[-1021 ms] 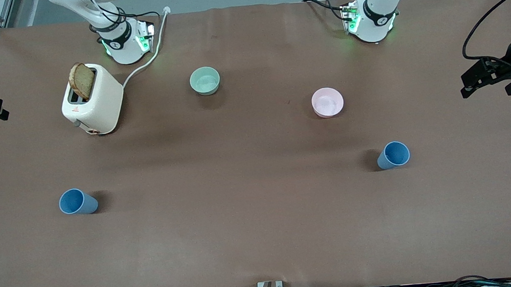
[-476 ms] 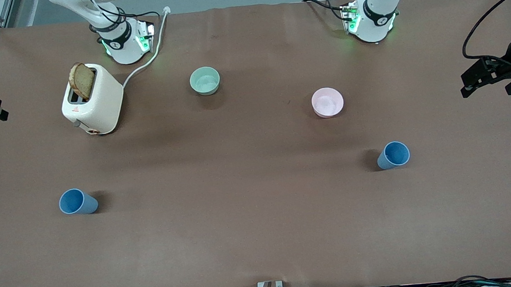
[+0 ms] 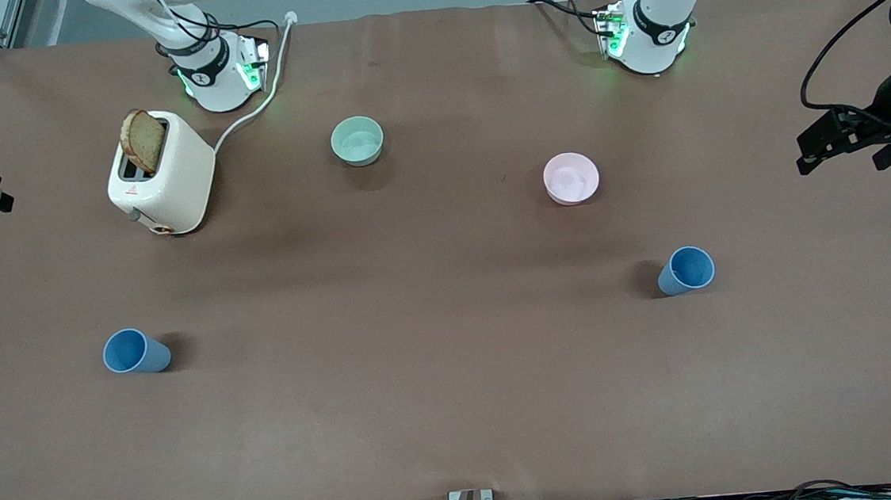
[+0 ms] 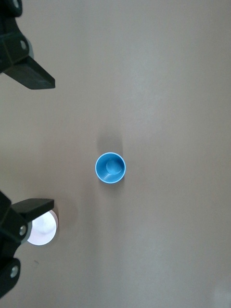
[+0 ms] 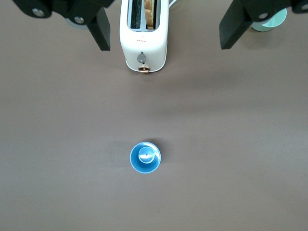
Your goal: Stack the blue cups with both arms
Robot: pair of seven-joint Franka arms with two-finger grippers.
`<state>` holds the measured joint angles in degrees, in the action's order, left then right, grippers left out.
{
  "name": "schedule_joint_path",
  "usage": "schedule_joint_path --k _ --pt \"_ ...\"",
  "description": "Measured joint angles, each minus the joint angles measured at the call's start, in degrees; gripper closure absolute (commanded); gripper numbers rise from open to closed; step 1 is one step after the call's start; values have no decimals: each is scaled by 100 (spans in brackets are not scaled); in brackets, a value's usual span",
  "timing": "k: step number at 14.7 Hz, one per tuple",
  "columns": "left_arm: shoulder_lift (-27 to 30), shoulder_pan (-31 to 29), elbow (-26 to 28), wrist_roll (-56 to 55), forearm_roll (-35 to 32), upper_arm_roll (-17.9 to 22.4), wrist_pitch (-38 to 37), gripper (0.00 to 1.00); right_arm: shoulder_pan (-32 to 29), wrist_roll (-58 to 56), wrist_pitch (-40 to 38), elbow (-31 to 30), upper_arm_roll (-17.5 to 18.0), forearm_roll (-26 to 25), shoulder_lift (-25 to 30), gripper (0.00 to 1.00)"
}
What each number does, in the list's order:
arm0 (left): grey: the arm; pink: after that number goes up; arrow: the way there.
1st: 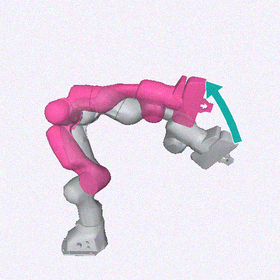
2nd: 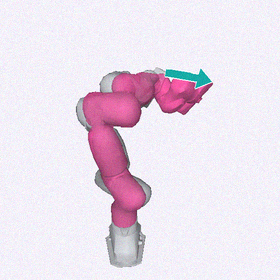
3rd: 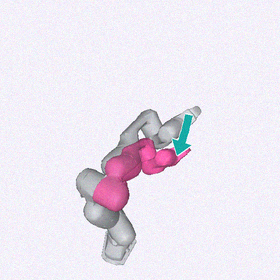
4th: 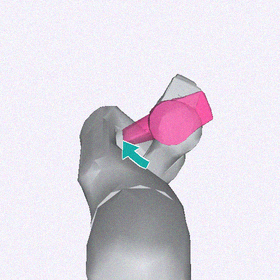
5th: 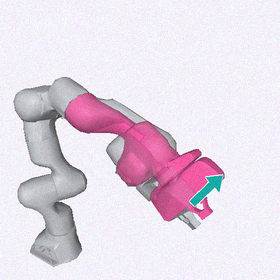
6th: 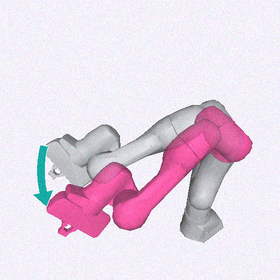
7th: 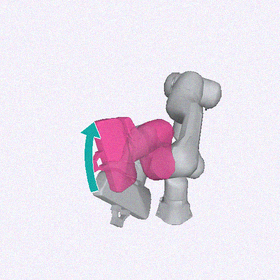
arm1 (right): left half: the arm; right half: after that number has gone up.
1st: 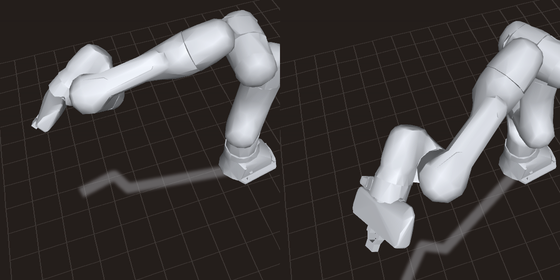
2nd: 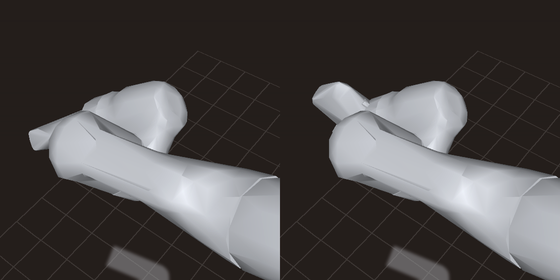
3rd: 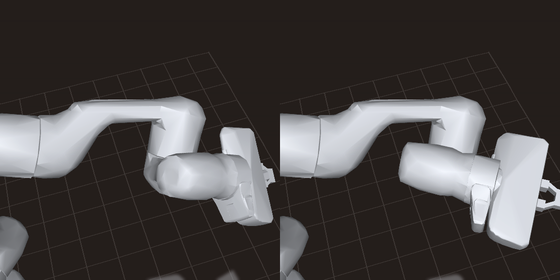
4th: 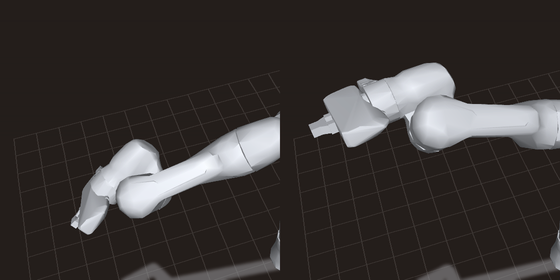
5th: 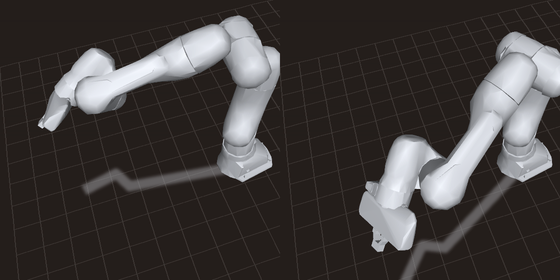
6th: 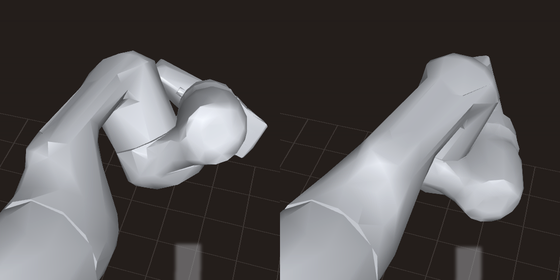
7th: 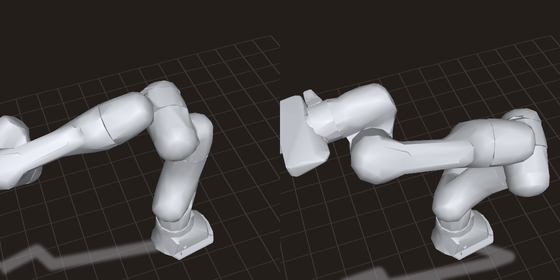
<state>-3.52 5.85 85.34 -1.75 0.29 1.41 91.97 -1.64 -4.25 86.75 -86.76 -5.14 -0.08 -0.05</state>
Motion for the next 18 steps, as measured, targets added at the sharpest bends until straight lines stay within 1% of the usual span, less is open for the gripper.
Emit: schedule_joint_path --k 3,6,9,12,14,16,18 --pt "-51 13 4 0 204 -9 0 0 -93 0 567 -1 -4 1 -126 0" --pt "-229 8 24 0 212 -9 1 0 -219 -85 1049 -16 -6 3 -503 0" --pt "-642 -13 36 0 211 1 10 0 -407 -212 1754 -64 -9 6 -1123 0" --pt "-1203 -18 54 0 212 10 41 0 -599 -244 2397 -106 -10 36 -1868 0" --pt "-1590 -57 94 0 213 13 135 0 -657 -289 2737 -116 -10 284 -2319 0" --pt "-1942 -156 252 0 214 14 406 0 -661 -320 3115 -154 -4 458 -2683 1" --pt "-2147 -216 614 0 215 13 933 0 -658 -321 3561 -303 6 504 -2966 3"
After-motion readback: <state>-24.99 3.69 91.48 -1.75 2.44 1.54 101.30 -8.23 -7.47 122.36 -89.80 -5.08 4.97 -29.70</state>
